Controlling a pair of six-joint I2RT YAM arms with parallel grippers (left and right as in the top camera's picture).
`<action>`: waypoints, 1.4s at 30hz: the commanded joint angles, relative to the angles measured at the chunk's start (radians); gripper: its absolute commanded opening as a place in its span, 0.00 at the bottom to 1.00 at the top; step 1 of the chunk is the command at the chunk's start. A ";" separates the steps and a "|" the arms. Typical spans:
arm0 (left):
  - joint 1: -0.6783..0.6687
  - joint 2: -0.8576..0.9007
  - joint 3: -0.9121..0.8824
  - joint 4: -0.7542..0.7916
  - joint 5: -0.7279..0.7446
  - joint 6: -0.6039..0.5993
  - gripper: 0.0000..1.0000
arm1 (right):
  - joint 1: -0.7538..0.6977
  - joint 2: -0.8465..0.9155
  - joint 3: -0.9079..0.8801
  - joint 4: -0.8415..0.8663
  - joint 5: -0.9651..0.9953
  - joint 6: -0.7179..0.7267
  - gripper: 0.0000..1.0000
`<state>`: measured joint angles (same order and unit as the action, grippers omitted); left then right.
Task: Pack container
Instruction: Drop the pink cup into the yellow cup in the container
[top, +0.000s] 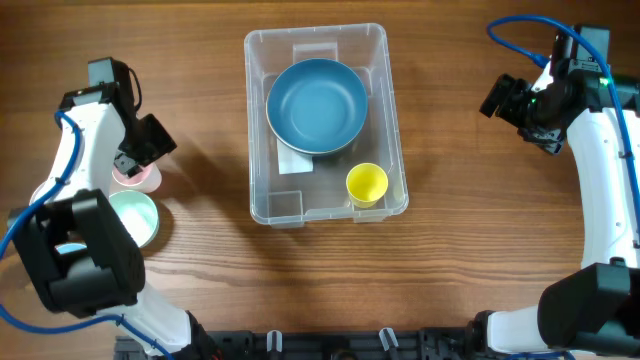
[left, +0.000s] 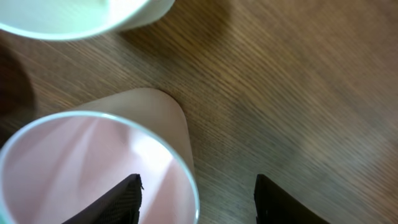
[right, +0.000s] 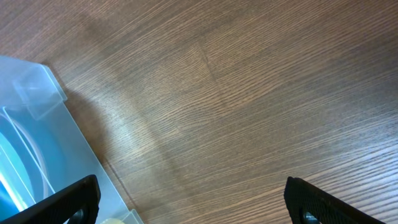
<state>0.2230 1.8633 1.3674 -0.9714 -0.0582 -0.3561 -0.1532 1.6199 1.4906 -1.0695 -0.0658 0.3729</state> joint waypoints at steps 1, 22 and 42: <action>0.005 0.037 -0.014 0.022 -0.002 0.012 0.31 | 0.001 0.011 -0.006 -0.003 0.021 -0.006 0.96; -0.477 -0.137 0.553 -0.355 0.069 0.019 0.04 | 0.001 0.011 -0.006 -0.008 0.021 -0.007 0.96; -1.062 0.153 0.567 -0.277 0.140 -0.123 0.04 | 0.001 0.011 -0.006 -0.013 0.021 -0.007 0.96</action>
<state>-0.8352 1.9793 1.9347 -1.2491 0.0704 -0.4698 -0.1532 1.6199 1.4906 -1.0779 -0.0658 0.3729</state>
